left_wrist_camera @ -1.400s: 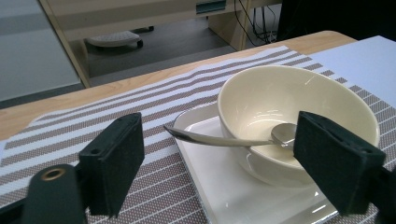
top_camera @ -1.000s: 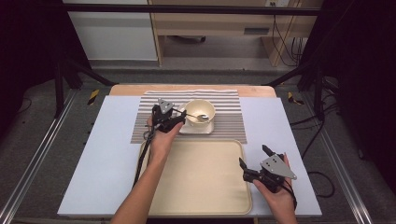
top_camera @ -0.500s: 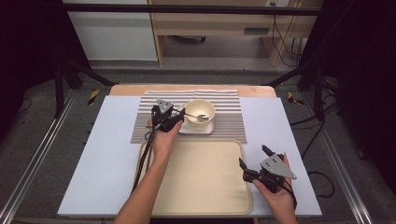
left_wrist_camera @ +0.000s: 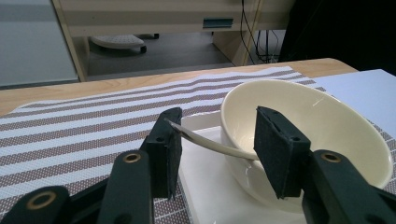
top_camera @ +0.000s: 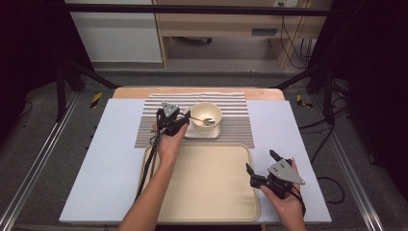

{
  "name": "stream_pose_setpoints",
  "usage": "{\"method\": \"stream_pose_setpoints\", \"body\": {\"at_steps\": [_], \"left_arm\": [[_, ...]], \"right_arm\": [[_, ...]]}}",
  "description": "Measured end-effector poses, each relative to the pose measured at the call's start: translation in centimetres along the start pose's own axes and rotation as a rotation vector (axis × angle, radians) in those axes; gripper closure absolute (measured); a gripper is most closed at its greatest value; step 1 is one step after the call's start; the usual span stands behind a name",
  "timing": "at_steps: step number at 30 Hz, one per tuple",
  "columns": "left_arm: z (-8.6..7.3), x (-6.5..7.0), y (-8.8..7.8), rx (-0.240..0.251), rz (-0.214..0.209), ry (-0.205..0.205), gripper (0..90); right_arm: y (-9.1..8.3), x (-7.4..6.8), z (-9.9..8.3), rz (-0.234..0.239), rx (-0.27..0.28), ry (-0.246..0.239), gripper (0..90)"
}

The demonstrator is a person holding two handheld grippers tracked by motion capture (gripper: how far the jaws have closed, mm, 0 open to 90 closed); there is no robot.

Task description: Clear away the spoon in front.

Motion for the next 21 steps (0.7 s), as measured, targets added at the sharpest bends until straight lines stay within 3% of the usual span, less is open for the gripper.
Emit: {"method": "stream_pose_setpoints", "body": {"at_steps": [21], "left_arm": [[-0.19, -0.11, -0.07, 0.015, -0.006, -0.013, 66.9]], "right_arm": [[0.03, 0.02, -0.05, -0.001, -0.002, -0.001, 8.7]]}}
Point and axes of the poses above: each handheld gripper's, and its own axes: y roughly forward along the jaws, z roughly out of its top, x roughly to its right, the point moved 2 cm from there along y, roughly forward along the jaws, and after that the axes turned 4 degrees about y, right-handed, at the moved point
